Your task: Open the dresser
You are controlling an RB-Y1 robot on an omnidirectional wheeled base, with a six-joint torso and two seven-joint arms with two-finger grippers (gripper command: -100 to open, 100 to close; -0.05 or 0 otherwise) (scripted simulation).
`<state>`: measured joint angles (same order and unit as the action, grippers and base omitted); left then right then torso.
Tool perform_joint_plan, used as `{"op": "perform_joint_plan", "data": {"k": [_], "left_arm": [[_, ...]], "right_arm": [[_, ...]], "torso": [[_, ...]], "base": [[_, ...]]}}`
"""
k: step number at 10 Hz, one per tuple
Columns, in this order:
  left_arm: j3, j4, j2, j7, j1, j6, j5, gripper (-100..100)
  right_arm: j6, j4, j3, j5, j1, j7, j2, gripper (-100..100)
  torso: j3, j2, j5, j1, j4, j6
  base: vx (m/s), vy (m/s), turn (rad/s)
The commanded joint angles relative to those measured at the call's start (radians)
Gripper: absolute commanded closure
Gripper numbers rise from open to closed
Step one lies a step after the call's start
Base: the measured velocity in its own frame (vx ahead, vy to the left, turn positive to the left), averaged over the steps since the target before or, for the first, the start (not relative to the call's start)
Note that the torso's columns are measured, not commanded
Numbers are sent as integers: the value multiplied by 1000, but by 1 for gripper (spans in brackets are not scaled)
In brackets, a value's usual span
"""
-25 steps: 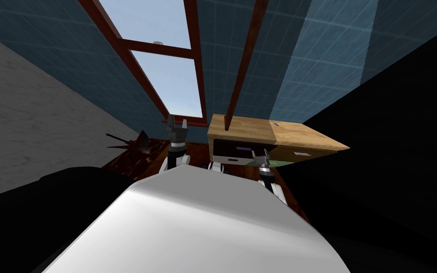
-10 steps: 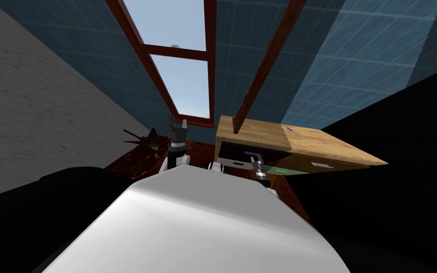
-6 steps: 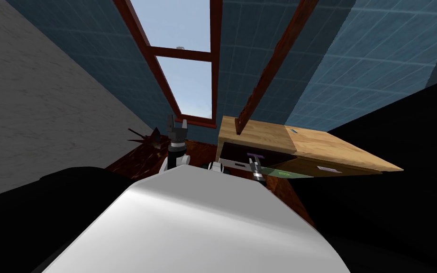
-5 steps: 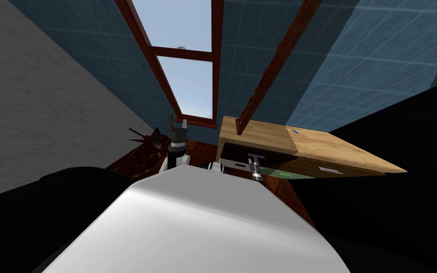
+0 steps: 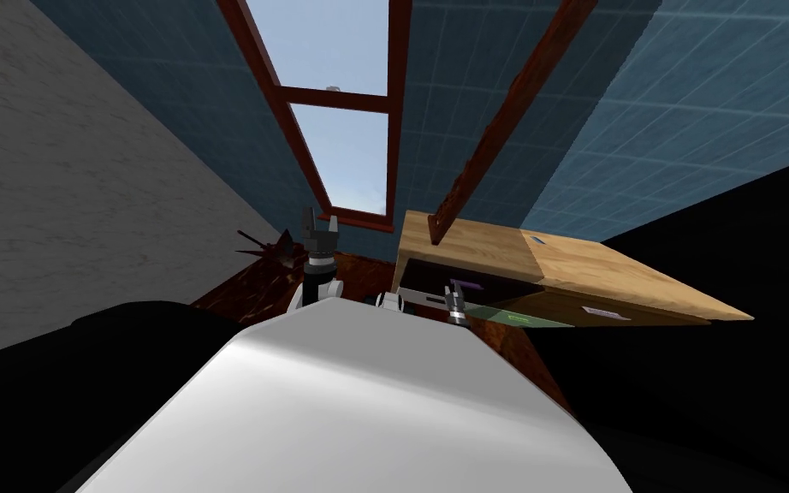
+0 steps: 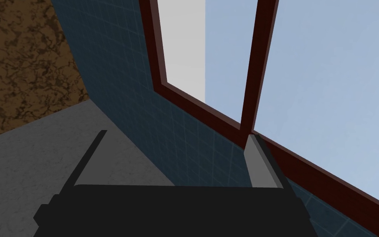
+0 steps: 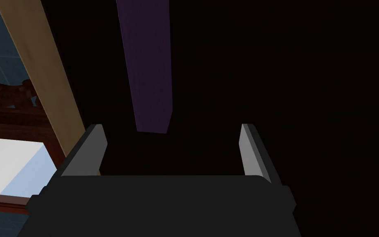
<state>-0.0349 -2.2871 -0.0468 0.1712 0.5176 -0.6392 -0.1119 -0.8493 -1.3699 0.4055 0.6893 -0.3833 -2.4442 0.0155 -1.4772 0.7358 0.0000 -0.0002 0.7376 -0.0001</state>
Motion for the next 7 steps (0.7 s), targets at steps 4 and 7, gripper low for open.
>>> {"op": "perform_joint_plan", "data": {"k": [4, 7], "left_arm": [[0, 0, 0, 0, 0, 0, 0, 0], [0, 0, 0, 0, 0, 0, 0, 0]], "right_arm": [[13, -5, 3, 0, 5, 14, -10, 100], [0, -14, 3, -2, -2, 20, -17, 100]], "torso": [[3, 5, 0, -1, 1, 0], [0, -3, -6, -6, -5, 0]], "base": [[19, 11, 0], [-71, -12, -9]]}}
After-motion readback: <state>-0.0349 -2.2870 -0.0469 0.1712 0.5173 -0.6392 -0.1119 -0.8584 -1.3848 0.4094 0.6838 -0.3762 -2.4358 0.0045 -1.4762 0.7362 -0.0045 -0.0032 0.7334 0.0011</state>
